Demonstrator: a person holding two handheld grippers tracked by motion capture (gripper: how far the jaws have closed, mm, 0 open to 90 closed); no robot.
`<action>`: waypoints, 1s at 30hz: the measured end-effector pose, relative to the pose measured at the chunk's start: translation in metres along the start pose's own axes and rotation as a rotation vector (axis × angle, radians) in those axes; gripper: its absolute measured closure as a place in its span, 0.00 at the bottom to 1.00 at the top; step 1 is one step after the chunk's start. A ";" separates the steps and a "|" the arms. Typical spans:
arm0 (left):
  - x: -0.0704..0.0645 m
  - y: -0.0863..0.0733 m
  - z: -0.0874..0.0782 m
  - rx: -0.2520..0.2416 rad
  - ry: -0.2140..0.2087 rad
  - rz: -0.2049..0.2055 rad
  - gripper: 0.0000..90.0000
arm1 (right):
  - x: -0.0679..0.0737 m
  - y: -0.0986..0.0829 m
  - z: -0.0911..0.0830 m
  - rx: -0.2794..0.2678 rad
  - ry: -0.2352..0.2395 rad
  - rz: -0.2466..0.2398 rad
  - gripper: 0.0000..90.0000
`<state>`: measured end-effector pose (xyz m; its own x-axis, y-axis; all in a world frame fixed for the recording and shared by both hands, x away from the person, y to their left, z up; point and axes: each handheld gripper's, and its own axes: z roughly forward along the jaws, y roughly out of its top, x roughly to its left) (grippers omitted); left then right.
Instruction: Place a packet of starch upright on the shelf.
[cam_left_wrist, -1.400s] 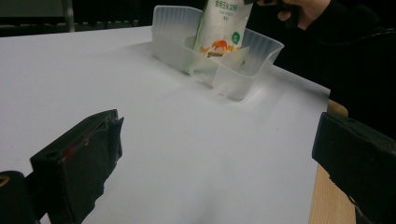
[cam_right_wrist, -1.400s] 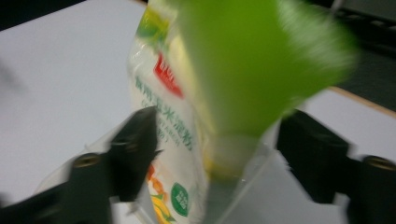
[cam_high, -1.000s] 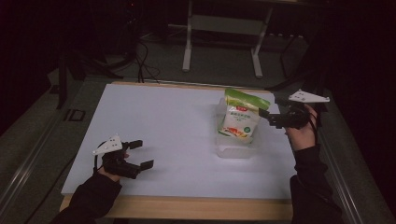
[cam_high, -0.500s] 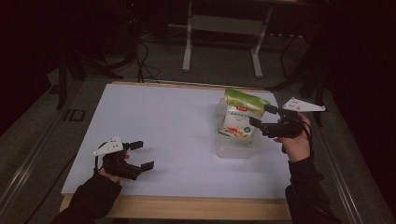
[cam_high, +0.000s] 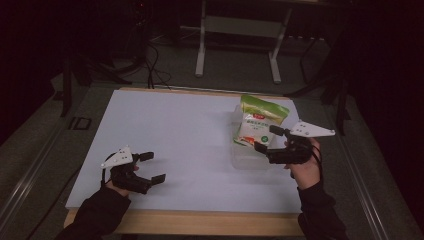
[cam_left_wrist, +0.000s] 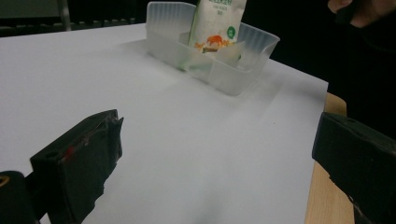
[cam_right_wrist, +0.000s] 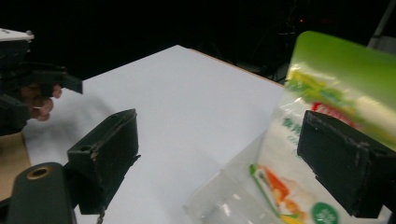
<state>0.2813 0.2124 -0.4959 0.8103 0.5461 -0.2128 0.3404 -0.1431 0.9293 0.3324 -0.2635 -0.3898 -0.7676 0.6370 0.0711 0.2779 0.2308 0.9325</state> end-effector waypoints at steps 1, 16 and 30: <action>0.000 0.000 0.000 0.000 -0.001 -0.002 0.02 | 0.003 -0.002 0.000 0.000 0.003 -0.004 0.14; -0.001 -0.001 0.000 0.001 -0.003 0.005 0.02 | 0.034 -0.031 0.003 0.010 0.019 0.013 0.14; -0.002 -0.002 0.001 0.007 -0.004 0.011 0.02 | 0.049 -0.060 0.002 0.010 0.029 0.028 0.15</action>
<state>0.2800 0.2107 -0.4973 0.8160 0.5411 -0.2035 0.3345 -0.1549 0.9296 0.2789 -0.2450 -0.4432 -0.7760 0.6216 0.1071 0.3049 0.2210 0.9264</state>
